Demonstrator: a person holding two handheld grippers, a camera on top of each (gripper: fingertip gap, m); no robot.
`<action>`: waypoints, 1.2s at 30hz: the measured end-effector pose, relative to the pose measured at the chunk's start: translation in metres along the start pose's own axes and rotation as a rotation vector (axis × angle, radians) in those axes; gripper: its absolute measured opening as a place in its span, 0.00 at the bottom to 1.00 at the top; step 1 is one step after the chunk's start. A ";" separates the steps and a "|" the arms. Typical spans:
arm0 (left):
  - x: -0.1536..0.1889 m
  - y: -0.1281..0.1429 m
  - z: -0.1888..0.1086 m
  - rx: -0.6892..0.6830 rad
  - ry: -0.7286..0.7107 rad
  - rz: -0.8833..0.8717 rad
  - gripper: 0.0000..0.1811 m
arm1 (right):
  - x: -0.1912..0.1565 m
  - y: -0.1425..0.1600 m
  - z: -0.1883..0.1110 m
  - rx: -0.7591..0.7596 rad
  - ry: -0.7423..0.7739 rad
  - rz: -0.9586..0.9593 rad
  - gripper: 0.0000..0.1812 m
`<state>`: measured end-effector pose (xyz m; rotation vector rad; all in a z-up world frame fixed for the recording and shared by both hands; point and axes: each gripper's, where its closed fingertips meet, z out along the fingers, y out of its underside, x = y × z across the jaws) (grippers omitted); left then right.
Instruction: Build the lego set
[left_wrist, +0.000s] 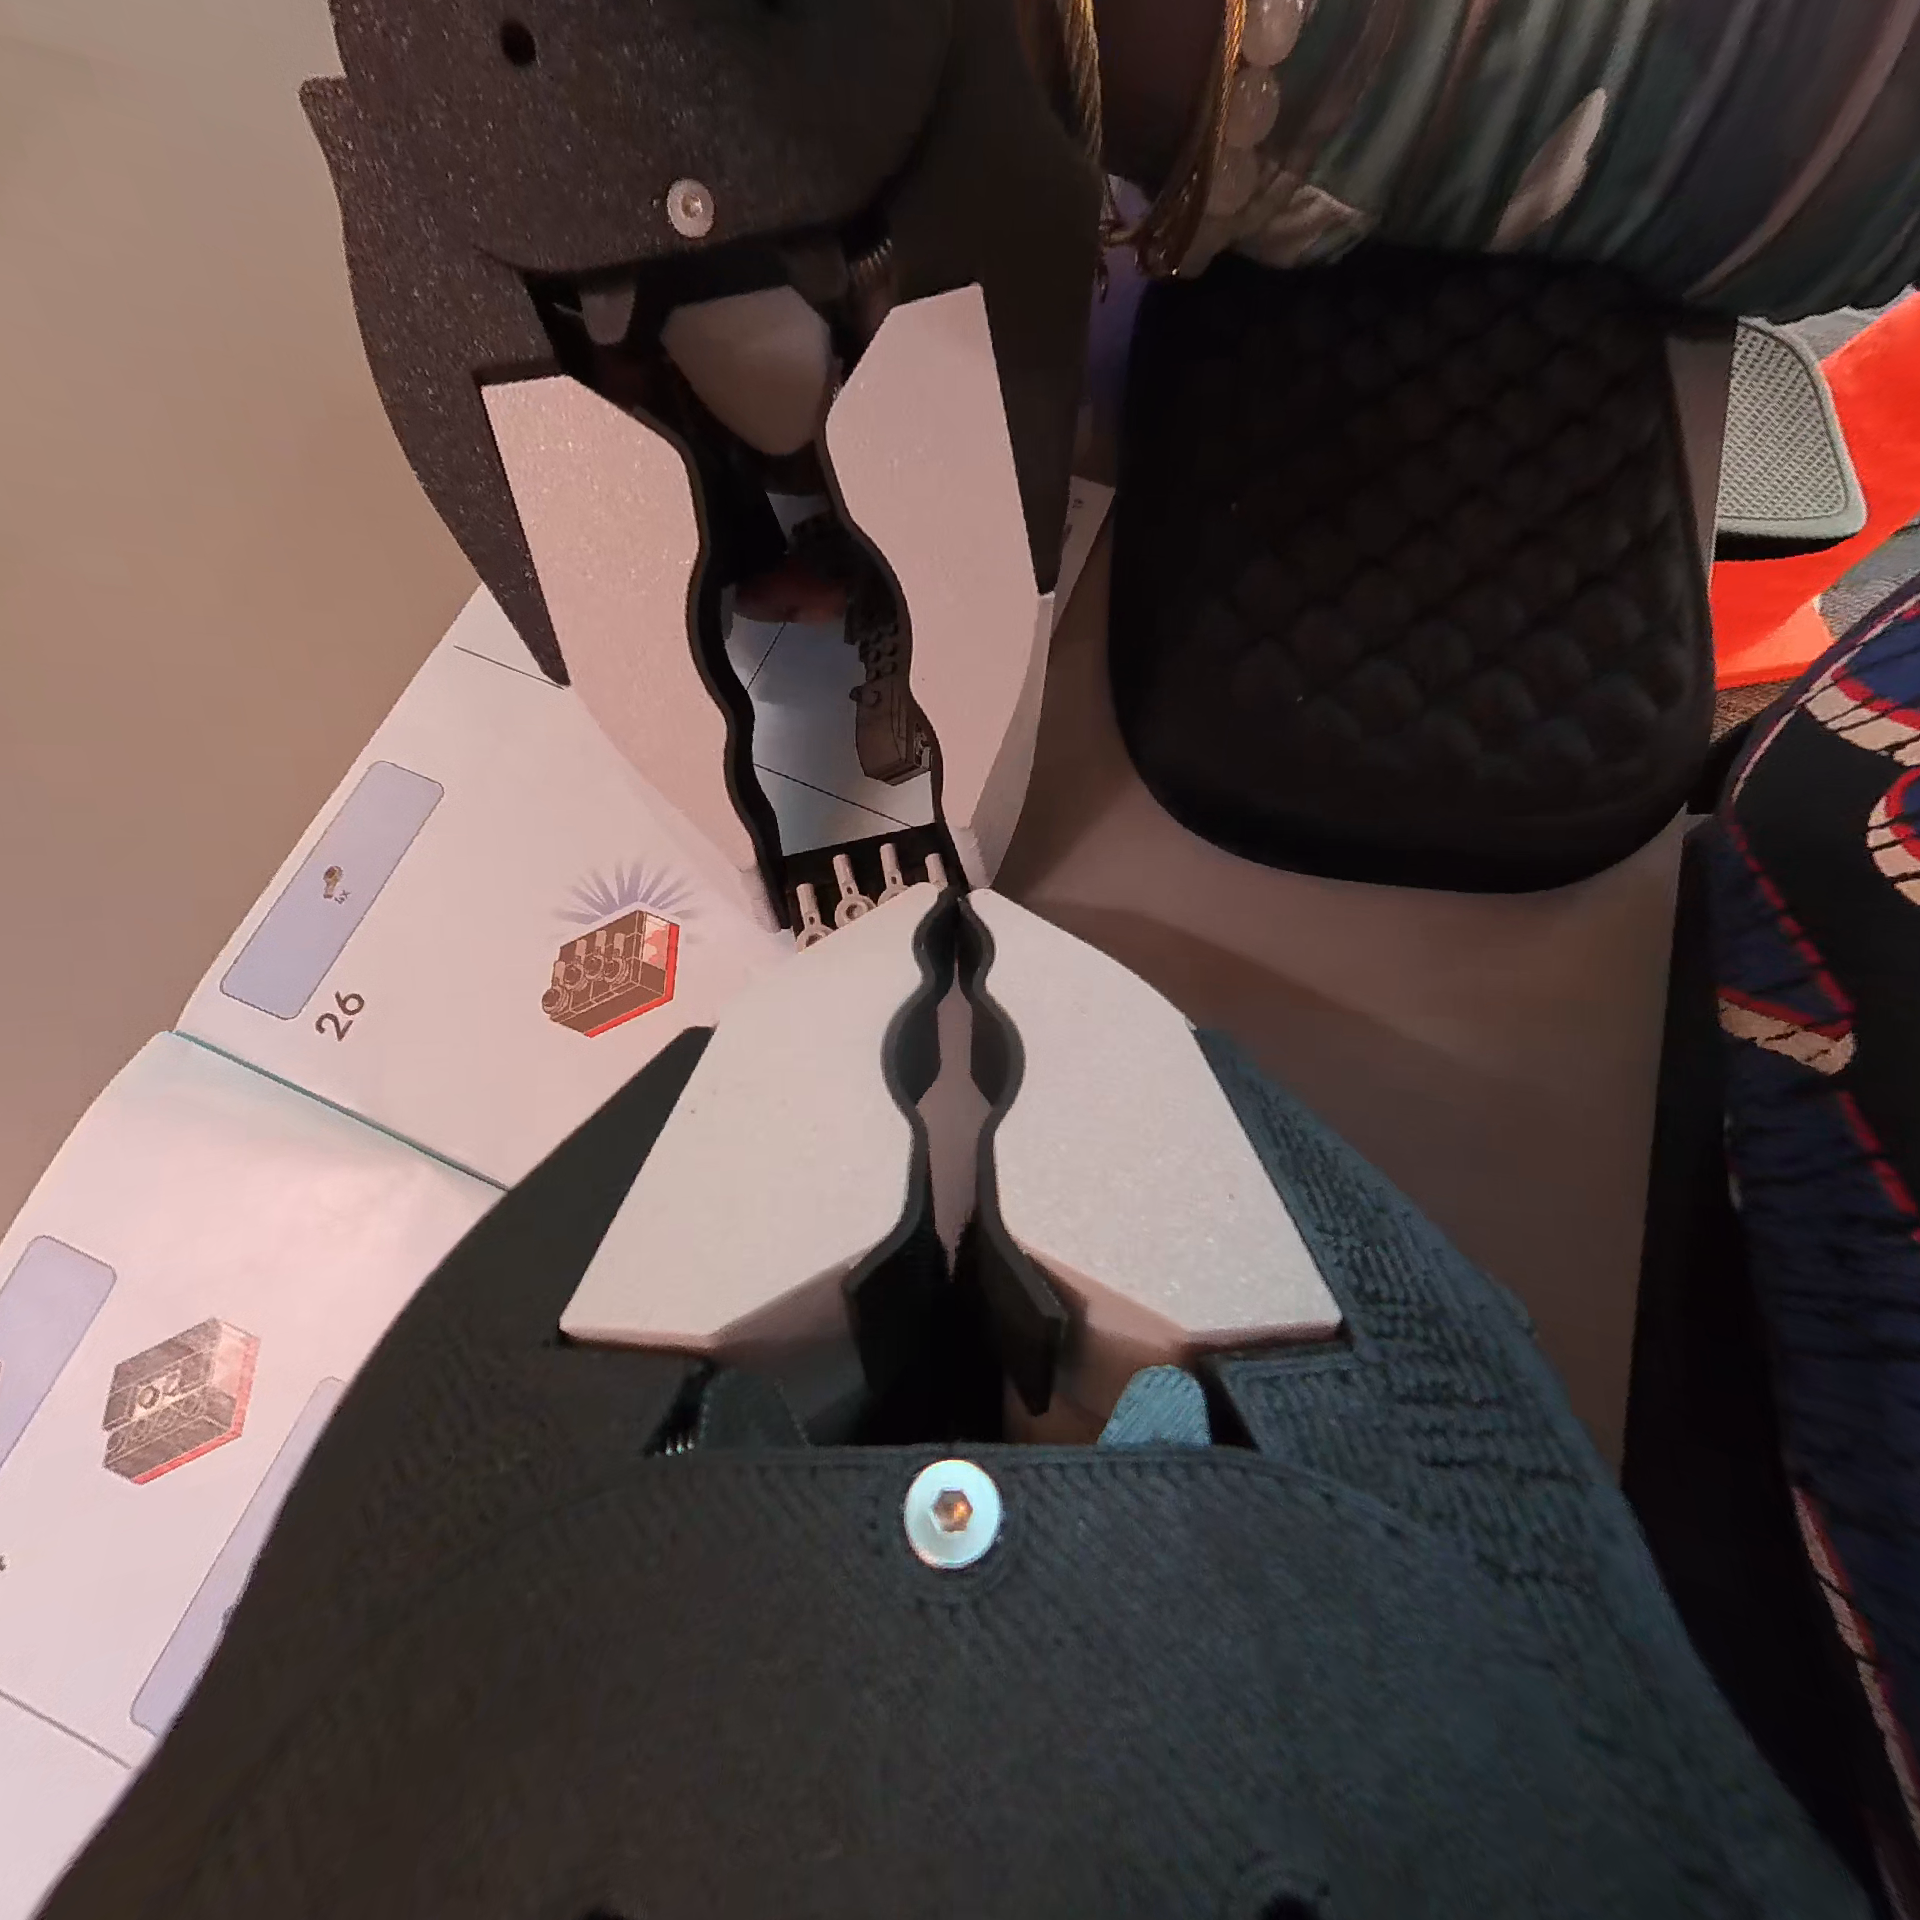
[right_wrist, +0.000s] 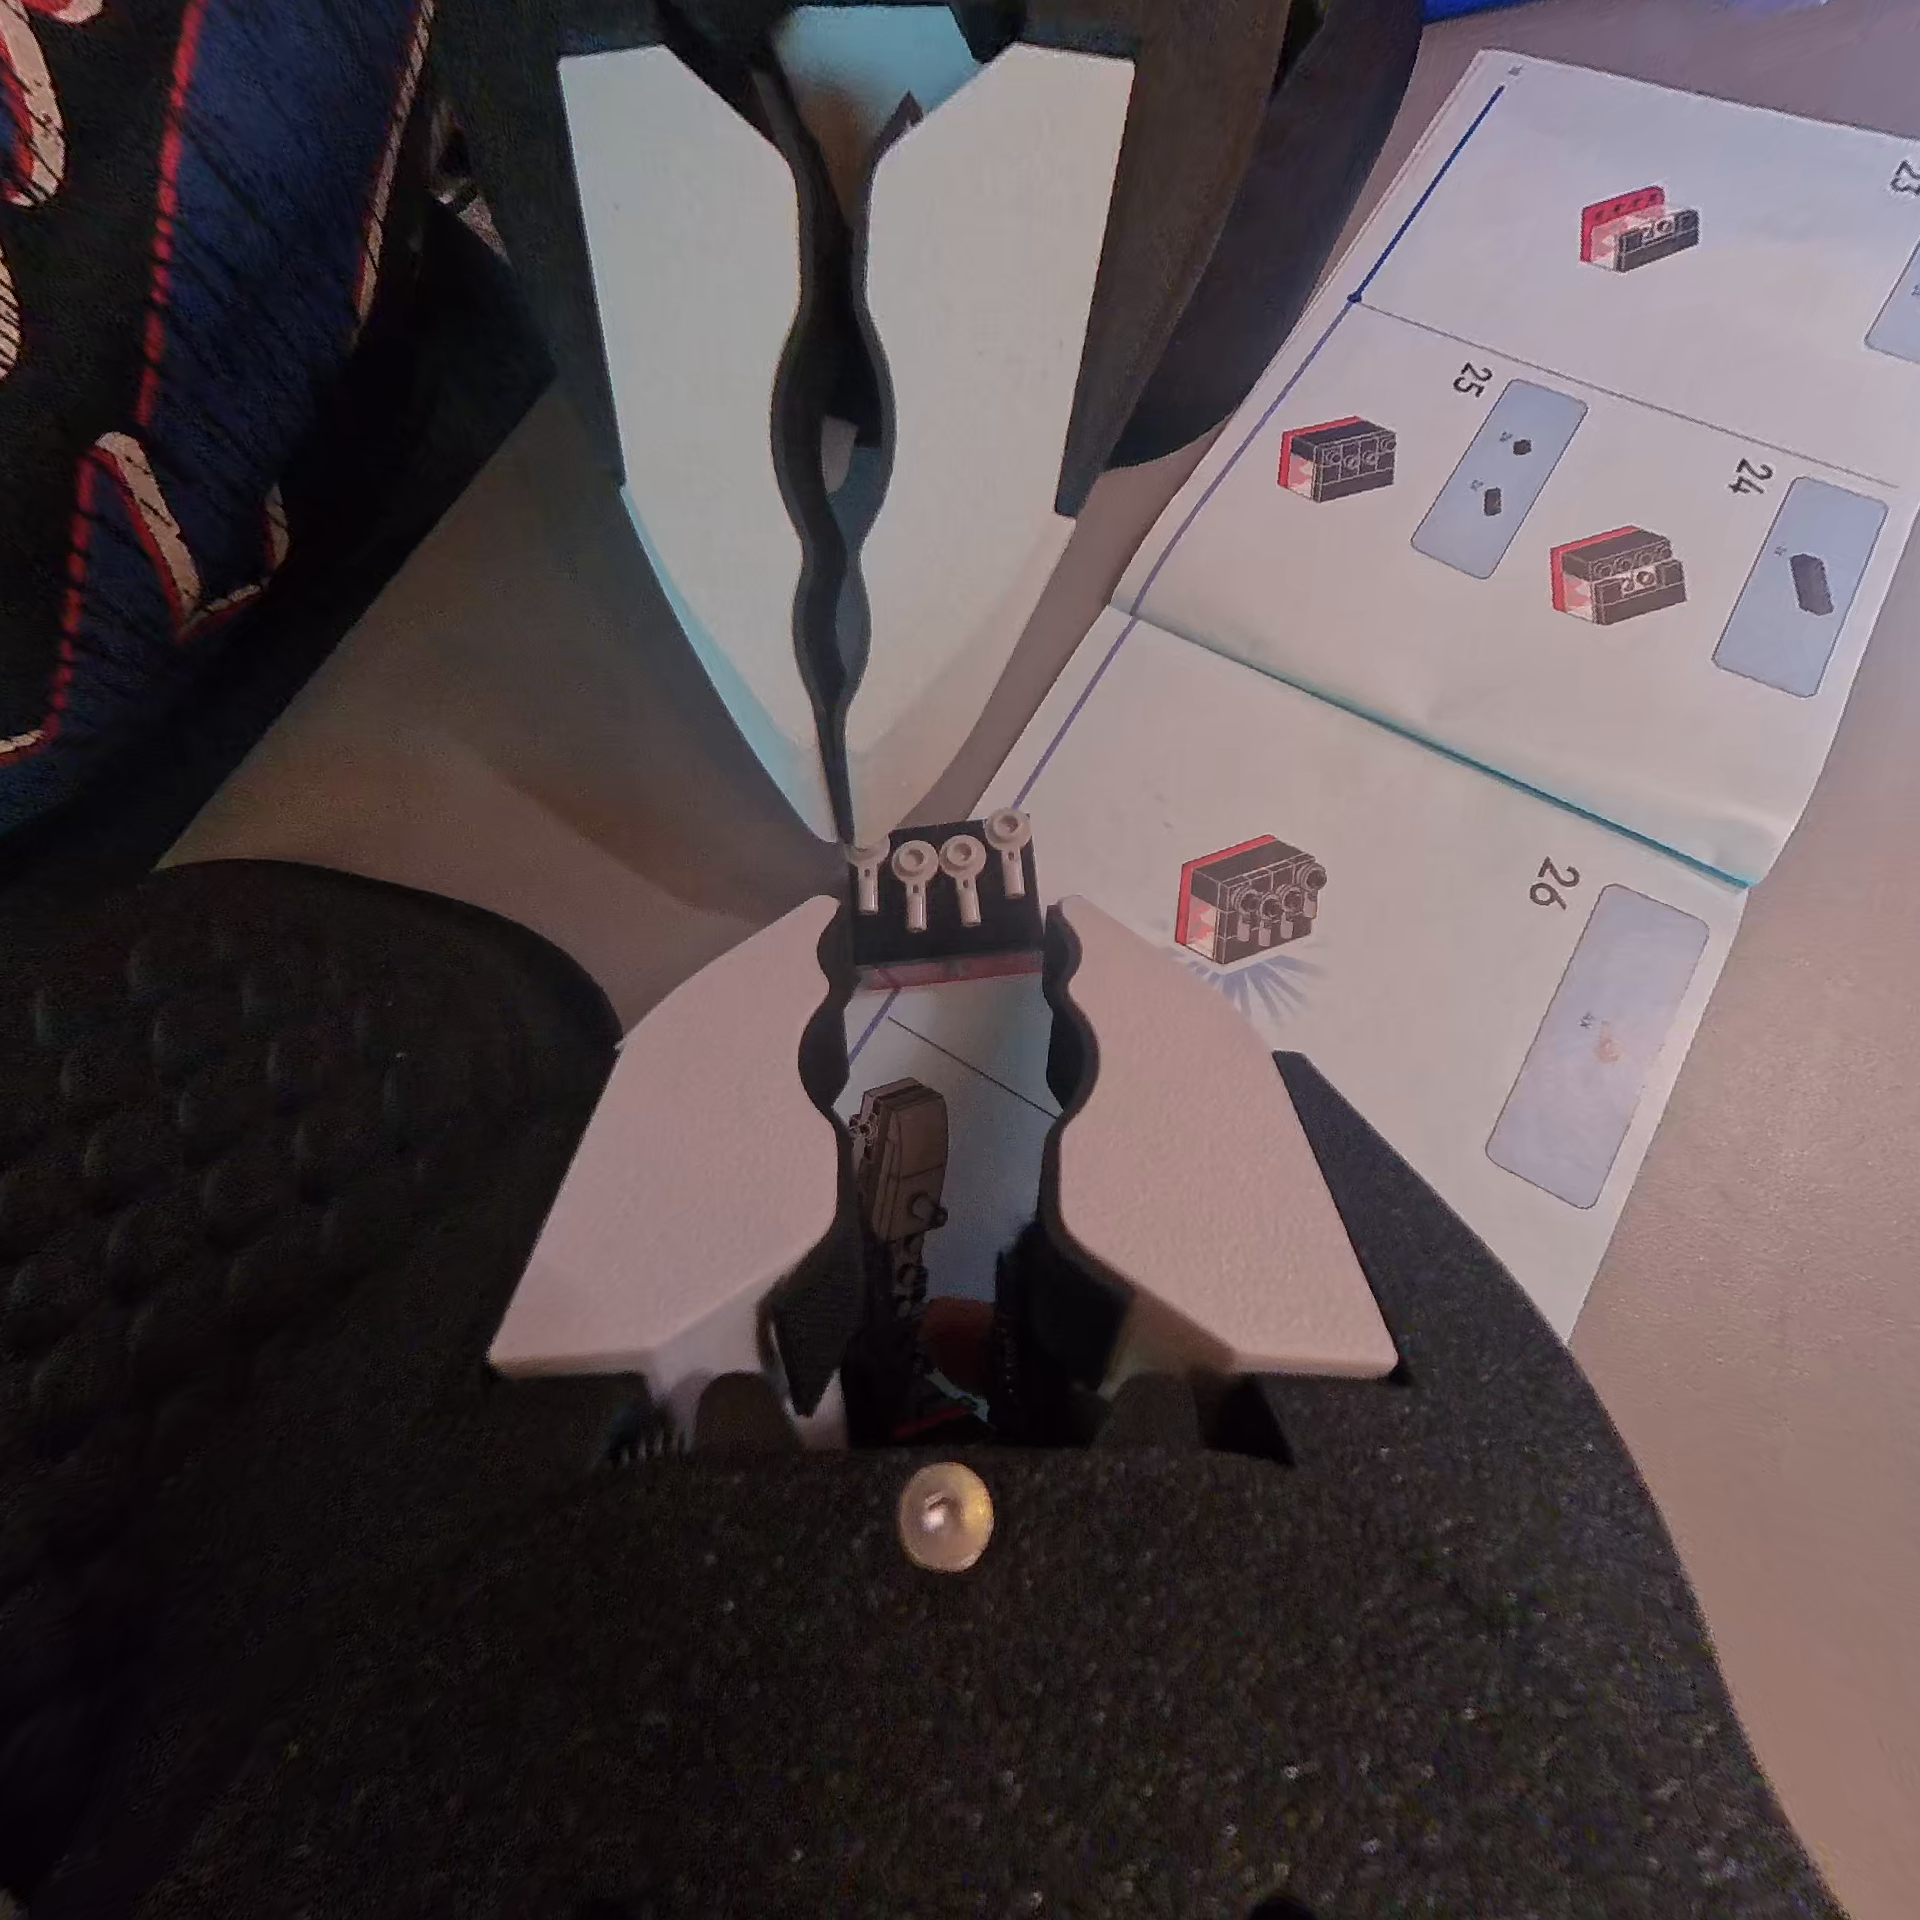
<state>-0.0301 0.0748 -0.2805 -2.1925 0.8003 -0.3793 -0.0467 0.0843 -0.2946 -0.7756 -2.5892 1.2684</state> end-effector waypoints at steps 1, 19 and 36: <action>0.000 0.000 0.000 -0.002 0.000 -0.005 0.00 | 0.000 0.000 0.000 0.001 0.000 0.000 0.19; 0.003 0.002 -0.001 -0.009 -0.012 -0.094 0.00 | -0.002 -0.004 -0.003 0.028 -0.032 0.044 0.20; 0.003 0.001 -0.001 0.002 0.001 -0.107 0.00 | -0.003 -0.009 -0.005 0.061 -0.092 0.091 0.18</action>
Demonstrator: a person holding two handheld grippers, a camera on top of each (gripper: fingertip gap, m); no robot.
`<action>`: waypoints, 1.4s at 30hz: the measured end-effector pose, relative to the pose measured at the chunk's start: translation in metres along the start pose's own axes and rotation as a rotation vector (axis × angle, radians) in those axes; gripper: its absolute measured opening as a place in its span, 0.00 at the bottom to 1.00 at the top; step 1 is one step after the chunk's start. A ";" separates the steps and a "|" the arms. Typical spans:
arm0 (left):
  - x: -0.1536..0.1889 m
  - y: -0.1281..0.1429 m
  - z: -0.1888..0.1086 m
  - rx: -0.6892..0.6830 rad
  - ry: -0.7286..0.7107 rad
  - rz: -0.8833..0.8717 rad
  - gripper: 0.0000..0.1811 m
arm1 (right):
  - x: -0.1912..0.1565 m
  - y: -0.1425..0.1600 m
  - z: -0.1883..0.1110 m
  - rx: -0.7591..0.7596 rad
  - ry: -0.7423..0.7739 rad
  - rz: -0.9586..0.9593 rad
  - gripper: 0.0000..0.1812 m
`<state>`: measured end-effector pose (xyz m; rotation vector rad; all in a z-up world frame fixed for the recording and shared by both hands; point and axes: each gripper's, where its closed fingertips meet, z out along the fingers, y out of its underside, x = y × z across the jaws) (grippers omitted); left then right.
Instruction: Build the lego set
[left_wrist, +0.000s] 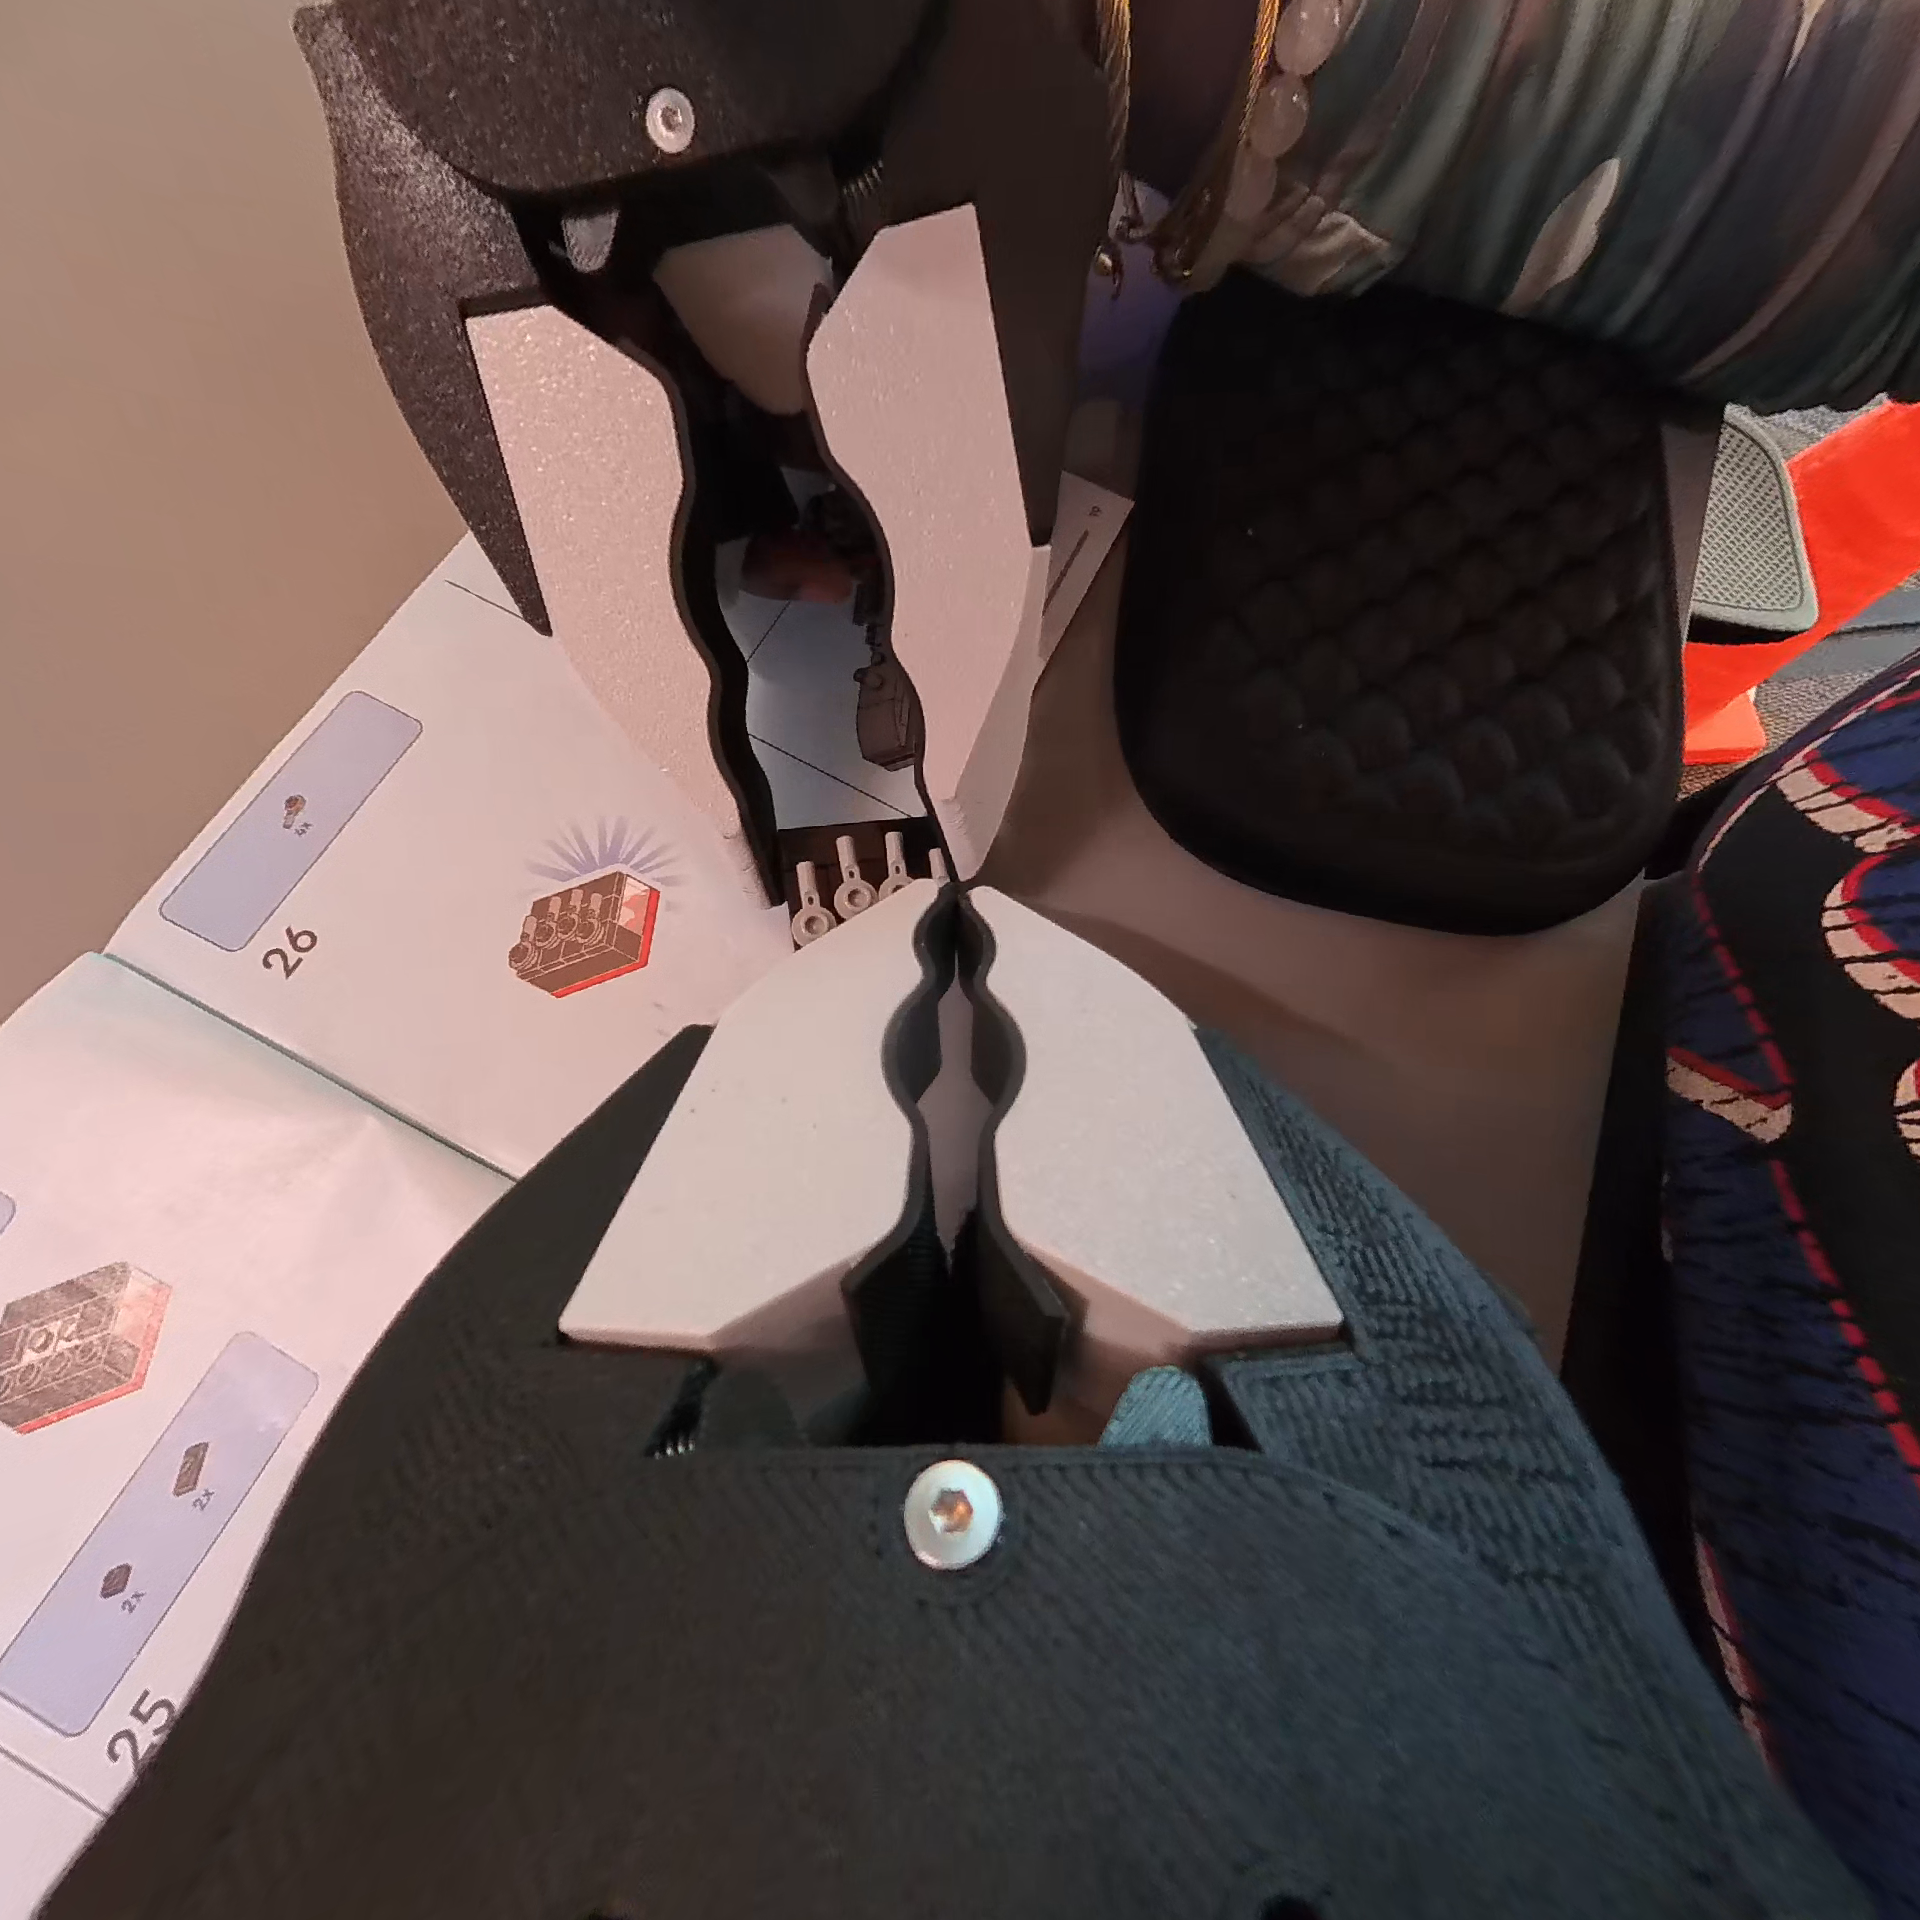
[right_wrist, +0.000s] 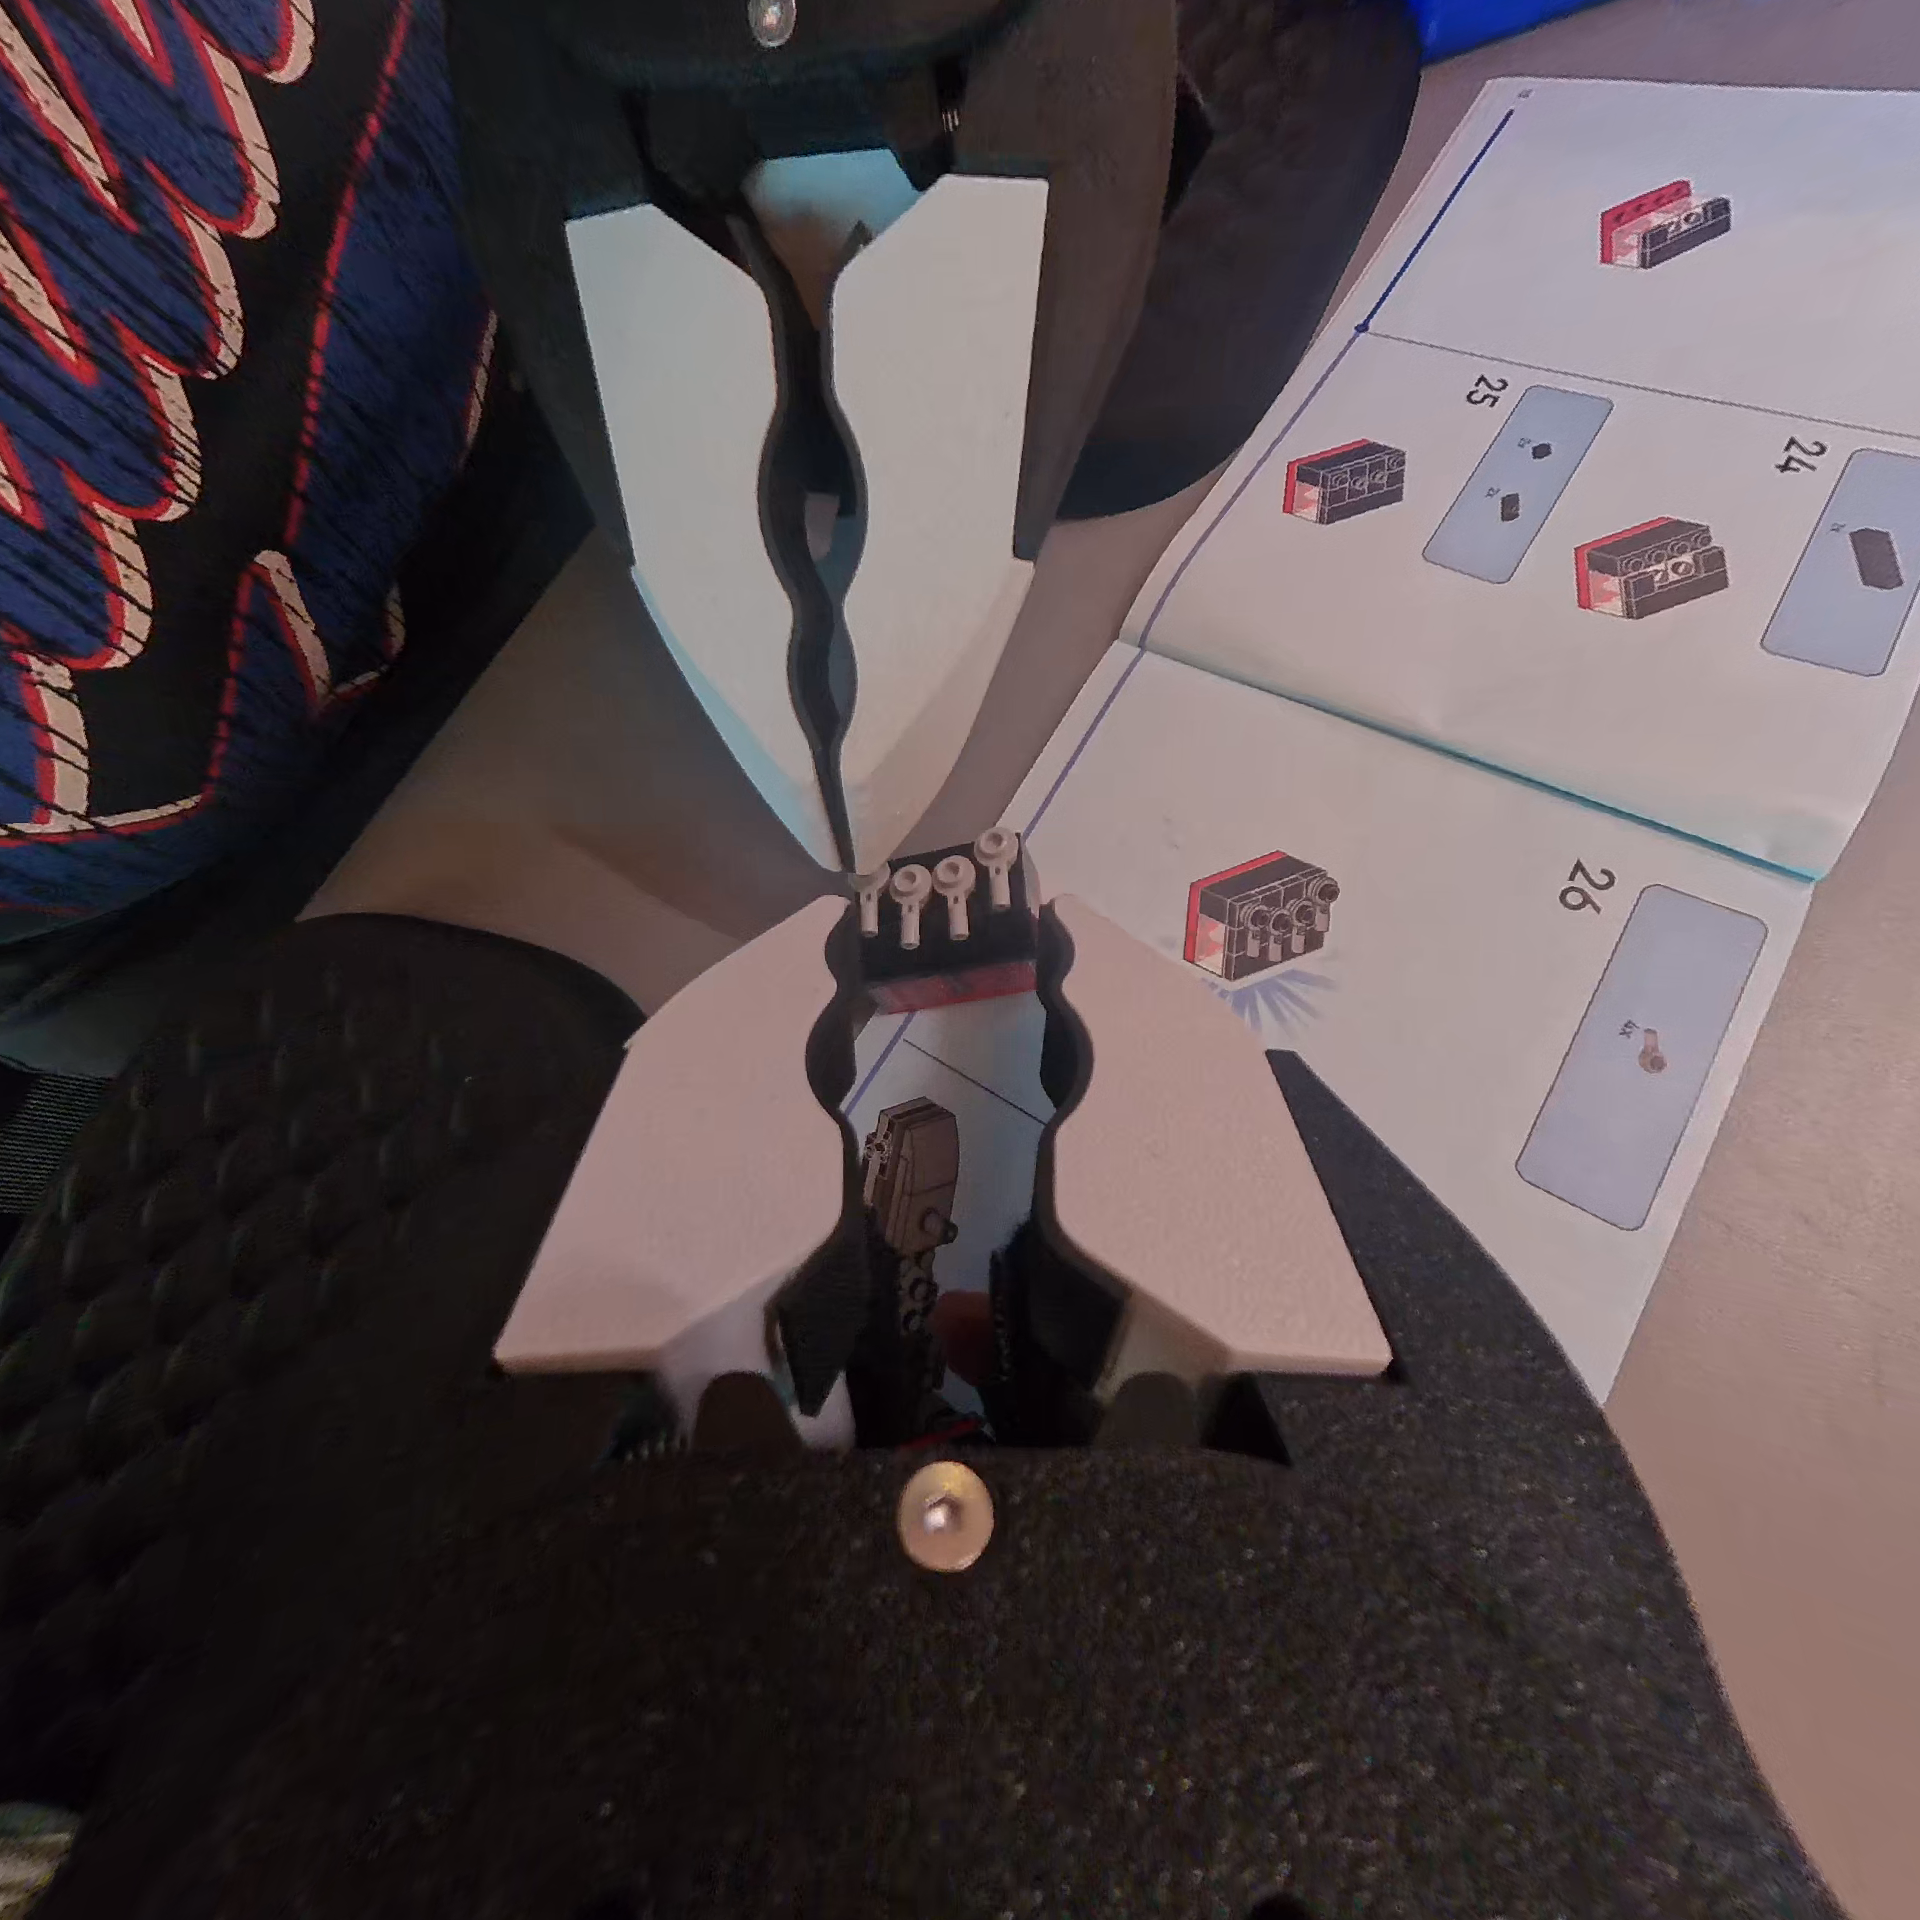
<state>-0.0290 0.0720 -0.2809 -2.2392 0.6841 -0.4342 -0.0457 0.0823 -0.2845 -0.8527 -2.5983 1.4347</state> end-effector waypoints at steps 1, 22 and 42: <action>0.000 0.000 0.000 0.000 0.000 0.000 0.00 | 0.000 0.000 0.000 0.000 0.000 0.000 0.18; -0.002 0.001 0.001 0.000 0.032 -0.016 0.00 | 0.001 0.005 0.004 -0.035 0.005 -0.011 0.20; -0.014 0.003 -0.007 0.017 -0.085 0.080 0.12 | 0.008 -0.002 -0.018 0.027 0.192 -0.083 0.19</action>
